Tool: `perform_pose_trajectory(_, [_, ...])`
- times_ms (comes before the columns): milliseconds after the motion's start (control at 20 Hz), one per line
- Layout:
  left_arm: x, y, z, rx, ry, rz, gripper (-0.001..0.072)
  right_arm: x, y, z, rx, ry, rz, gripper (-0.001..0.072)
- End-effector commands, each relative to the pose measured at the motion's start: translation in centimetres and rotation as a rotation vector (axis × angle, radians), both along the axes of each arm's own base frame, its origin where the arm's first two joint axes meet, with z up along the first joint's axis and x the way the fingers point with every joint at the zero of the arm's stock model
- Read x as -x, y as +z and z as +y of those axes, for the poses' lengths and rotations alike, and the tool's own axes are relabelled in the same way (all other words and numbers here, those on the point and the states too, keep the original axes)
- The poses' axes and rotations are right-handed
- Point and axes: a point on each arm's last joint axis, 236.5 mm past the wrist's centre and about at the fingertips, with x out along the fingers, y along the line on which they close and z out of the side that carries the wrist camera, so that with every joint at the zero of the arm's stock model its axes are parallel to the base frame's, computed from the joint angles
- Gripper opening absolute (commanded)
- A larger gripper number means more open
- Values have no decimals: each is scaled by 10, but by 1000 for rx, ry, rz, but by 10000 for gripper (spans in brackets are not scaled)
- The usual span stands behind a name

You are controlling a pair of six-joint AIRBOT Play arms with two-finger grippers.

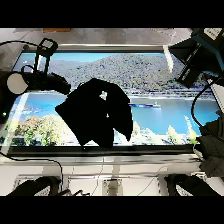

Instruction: Fold the clothes and pants, and hang the long-sleeved shirts on hangers.

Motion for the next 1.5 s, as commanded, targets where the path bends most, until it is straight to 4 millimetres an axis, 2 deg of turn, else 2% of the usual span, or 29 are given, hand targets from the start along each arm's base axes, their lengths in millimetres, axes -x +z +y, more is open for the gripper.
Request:
perform_pose_trajectory(0, [0, 0, 0, -1, 0, 1, 10, 0, 0, 0, 0, 0, -1, 19])
perform_pose_trajectory(700, [0, 0, 0, 0, 0, 1, 9, 0, 0, 1, -4, 3, 1, 19])
perform_pose_trajectory(800, [0, 0, 0, 0, 0, 1, 9, 8, 0, 13, -87, 32, 53, 19])
perform_pose_trajectory(950, [1, 0, -5, 23, -6, 6, 10, 39, -15, 50, -351, 94, 333, 20])
perform_pose_trajectory(1000, [3, 1, -10, 45, -13, 12, 10, 48, -30, 59, -407, 92, 466, 19])
perform_pose_trajectory(1050, [4, 2, -15, 68, -20, 15, 9, 54, -54, 64, -411, 74, 597, 19])
perform_pose_trajectory(1250, [-5, 18, -24, 130, -21, -48, 9, 74, -185, 65, -238, 4, 1030, 19])
perform_pose_trajectory(1350, [-6, 25, -8, 106, 7, -76, 9, 82, -240, 77, -188, -8, 1161, 19])
perform_pose_trajectory(1450, [-3, 44, 22, 85, 66, -128, 9, 88, -283, 103, -152, 12, 1212, 20])
